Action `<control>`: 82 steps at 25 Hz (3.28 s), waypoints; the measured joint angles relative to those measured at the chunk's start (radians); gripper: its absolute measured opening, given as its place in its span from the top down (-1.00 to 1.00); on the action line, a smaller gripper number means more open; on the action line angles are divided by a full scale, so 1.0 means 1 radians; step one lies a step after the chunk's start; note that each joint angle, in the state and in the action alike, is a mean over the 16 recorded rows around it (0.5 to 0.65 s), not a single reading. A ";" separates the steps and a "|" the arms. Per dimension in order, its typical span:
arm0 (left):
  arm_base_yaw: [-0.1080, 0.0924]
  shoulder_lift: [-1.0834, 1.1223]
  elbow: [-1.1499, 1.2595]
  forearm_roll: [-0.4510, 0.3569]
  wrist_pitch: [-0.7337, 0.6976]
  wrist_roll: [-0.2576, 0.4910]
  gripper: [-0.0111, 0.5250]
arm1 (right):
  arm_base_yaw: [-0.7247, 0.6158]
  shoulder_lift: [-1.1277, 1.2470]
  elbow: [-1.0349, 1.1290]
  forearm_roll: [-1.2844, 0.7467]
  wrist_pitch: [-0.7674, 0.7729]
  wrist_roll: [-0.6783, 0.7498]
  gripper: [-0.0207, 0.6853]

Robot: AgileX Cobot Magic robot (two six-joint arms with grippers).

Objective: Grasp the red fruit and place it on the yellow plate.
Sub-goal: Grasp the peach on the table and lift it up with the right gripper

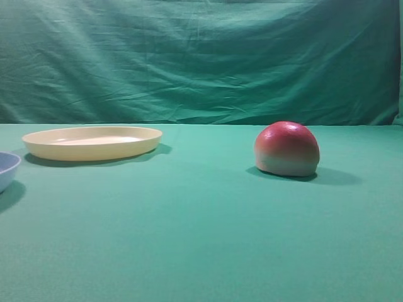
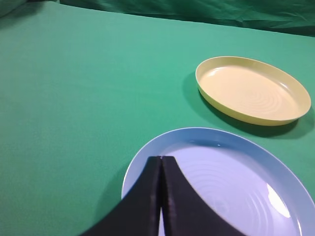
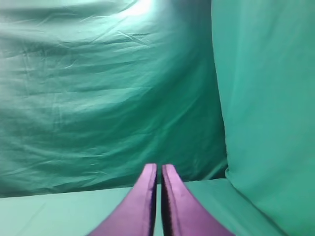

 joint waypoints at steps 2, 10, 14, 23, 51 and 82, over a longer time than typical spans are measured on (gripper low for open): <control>0.000 0.000 0.000 0.000 0.000 0.000 0.96 | 0.000 0.029 -0.041 -0.007 0.026 0.020 0.94; 0.000 0.000 0.000 0.000 0.000 0.000 0.96 | 0.006 0.273 -0.280 -0.008 0.323 -0.004 0.94; 0.000 0.000 0.000 0.000 0.000 0.000 0.96 | 0.032 0.447 -0.401 0.022 0.504 -0.072 0.94; 0.000 0.000 0.000 0.000 0.000 0.000 0.96 | 0.163 0.790 -0.595 0.154 0.771 -0.274 0.94; 0.000 0.000 0.000 0.000 0.000 0.000 0.96 | 0.504 1.649 -0.998 0.401 0.722 -0.599 -0.89; 0.000 0.000 0.000 0.000 0.000 0.000 0.96 | 0.654 1.873 -1.478 0.401 0.730 -0.621 0.06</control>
